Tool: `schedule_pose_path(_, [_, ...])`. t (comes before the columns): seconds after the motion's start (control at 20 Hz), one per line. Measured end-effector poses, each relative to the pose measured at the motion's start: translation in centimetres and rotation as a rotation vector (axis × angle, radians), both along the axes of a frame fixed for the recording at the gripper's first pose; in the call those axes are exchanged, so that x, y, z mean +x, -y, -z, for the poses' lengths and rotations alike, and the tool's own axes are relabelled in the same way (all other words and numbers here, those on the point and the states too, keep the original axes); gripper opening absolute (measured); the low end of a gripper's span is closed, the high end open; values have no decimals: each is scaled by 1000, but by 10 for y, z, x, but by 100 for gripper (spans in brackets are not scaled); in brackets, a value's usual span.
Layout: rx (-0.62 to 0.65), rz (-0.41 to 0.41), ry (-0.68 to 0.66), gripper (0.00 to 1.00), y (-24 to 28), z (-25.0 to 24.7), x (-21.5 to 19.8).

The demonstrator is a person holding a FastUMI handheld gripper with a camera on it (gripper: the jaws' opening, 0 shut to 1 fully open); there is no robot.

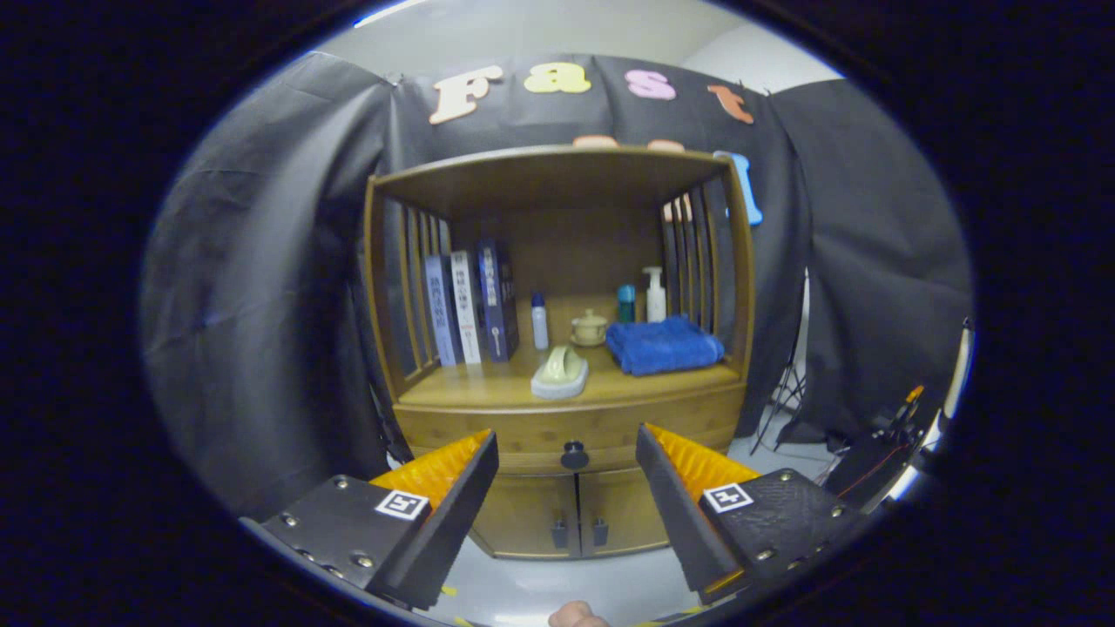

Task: Pull open the drawer, take out the items inside it, and place them on the countertop above the cabinet.

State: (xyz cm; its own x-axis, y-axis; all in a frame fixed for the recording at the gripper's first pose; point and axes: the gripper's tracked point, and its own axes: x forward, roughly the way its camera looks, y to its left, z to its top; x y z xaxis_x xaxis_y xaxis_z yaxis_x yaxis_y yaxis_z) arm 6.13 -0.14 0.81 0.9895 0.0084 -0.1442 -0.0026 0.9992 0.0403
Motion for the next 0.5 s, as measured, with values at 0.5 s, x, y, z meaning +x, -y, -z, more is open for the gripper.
schedule_pose_path(0.5, [8,46,108,99,20,-46,-33])
